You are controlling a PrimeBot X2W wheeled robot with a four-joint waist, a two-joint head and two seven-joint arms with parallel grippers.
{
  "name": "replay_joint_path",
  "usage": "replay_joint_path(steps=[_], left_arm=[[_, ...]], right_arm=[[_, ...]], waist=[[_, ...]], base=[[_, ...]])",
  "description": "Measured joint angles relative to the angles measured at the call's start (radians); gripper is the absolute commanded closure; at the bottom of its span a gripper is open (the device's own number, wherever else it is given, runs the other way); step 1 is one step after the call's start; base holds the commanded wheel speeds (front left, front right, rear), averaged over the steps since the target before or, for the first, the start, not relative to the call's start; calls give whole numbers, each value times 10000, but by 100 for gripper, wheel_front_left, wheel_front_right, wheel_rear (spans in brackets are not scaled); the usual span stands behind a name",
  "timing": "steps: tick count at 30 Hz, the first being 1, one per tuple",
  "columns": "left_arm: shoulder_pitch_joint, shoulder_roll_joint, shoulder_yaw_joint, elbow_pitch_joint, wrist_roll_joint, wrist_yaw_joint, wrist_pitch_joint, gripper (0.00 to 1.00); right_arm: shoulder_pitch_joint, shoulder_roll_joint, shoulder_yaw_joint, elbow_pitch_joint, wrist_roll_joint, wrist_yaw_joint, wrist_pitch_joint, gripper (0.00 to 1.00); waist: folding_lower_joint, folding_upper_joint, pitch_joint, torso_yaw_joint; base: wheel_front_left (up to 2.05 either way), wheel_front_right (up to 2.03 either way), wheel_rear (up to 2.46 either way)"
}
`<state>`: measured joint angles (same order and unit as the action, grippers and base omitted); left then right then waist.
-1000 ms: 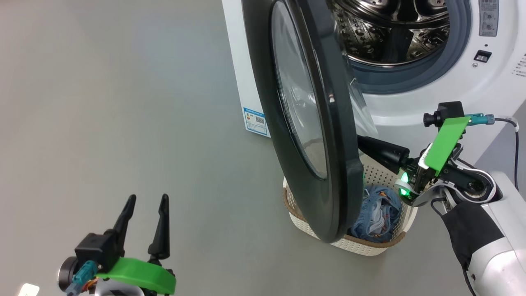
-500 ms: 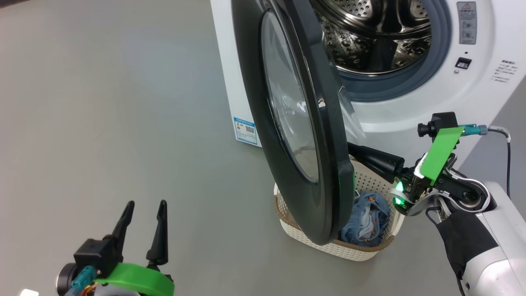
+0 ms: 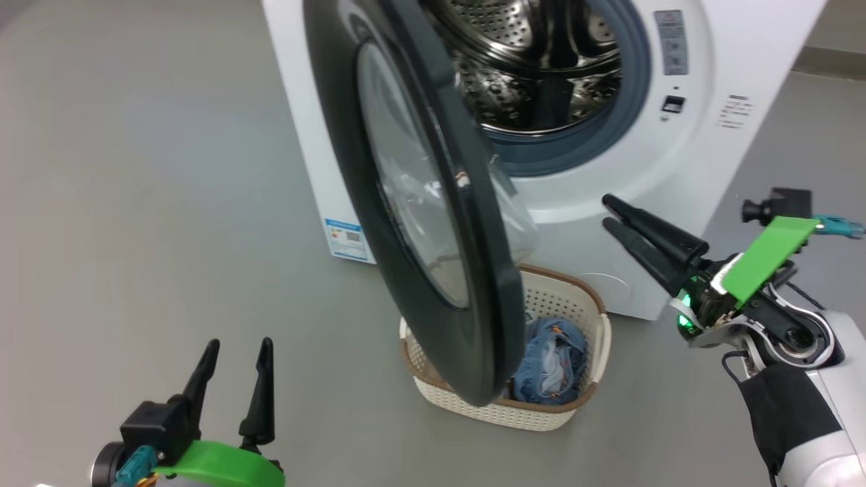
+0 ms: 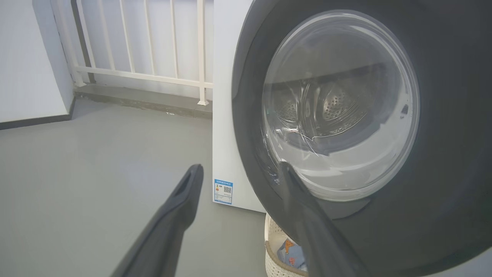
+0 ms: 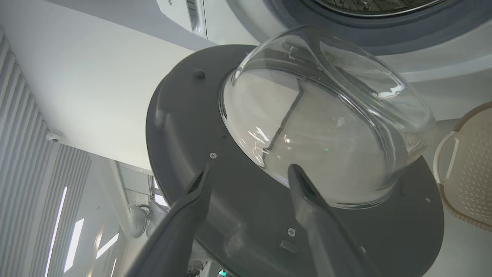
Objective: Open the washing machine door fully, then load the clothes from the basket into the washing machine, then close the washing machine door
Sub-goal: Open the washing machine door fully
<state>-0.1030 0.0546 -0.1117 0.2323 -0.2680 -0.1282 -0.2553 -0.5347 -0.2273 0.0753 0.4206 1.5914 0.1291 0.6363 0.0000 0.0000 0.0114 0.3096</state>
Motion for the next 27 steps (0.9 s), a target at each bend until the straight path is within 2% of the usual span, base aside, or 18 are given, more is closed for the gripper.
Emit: replay_joint_path(steps=[9, 17, 27], left_arm=[[15, -4, 253, -180, -4, 2, 0, 0], [34, -52, 479, -322, -12, 2, 0, 0], [85, -102, 736, -485, -12, 0, 0, 0]], right_arm=[[1125, -148, -117, -1561, -972, 0, -1463, 0], [2238, -621, 731, -2775, -3246, 0, -4080, 0], [3128, -1149, 1231, -2744, -6042, 0, -7143, 0]], waist=[[0, 0, -57, -900], [0, 0, -65, -1952], [0, 0, -15, -2772]], base=[[0, 0, 0], [0, 0, 0], [0, 0, 0]])
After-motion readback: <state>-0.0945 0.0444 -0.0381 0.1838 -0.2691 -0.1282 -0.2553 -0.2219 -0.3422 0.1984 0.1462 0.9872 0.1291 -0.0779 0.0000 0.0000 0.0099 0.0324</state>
